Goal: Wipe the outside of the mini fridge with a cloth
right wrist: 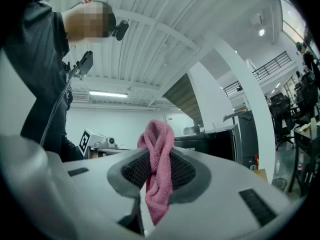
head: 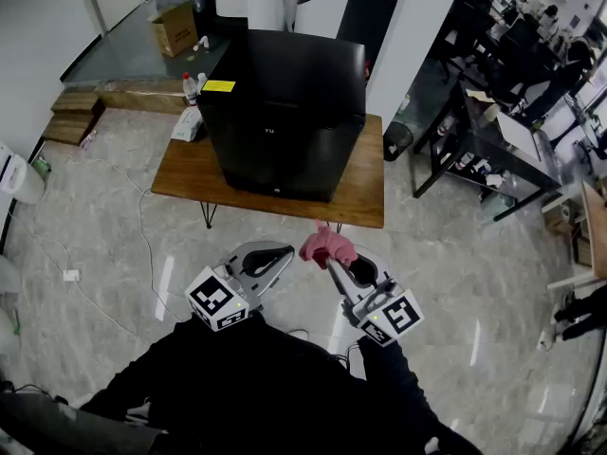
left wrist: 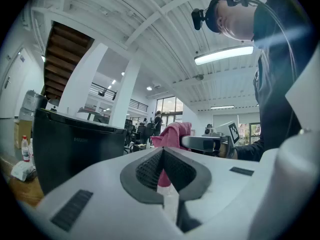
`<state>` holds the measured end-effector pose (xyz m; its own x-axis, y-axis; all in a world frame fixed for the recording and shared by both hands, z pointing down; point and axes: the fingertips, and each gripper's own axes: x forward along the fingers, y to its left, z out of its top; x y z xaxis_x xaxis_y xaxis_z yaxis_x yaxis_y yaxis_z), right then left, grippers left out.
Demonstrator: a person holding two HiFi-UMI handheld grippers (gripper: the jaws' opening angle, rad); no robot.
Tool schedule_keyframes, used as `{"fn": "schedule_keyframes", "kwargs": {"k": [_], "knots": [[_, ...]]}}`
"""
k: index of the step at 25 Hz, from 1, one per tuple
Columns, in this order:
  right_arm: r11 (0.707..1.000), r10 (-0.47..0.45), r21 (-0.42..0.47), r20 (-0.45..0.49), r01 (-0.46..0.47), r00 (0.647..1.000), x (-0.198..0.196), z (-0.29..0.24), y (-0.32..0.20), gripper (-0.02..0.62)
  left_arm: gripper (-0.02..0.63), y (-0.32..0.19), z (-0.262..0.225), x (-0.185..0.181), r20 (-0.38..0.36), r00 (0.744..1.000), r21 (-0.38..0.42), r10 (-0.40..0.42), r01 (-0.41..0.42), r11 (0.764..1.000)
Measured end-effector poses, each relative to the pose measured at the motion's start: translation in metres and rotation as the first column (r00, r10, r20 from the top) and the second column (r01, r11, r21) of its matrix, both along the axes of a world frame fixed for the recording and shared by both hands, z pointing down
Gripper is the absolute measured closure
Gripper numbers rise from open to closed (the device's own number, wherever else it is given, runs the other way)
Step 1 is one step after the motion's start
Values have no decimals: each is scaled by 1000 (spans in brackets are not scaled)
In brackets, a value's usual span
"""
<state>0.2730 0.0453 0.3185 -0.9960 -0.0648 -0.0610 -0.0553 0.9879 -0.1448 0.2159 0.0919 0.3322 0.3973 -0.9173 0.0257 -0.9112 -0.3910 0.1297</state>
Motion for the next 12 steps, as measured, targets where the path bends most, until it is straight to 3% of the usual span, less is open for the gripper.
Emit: {"fn": "schedule_keyframes", "kwargs": {"k": [6, 12], "knots": [[999, -10, 53, -5, 11, 1000, 4, -3, -6, 505, 600, -13, -4, 9, 16, 1000, 33, -3, 2, 999], [999, -9, 42, -4, 9, 1000, 12, -2, -12, 505, 600, -20, -4, 17, 11, 1000, 31, 1, -1, 1000]]}}
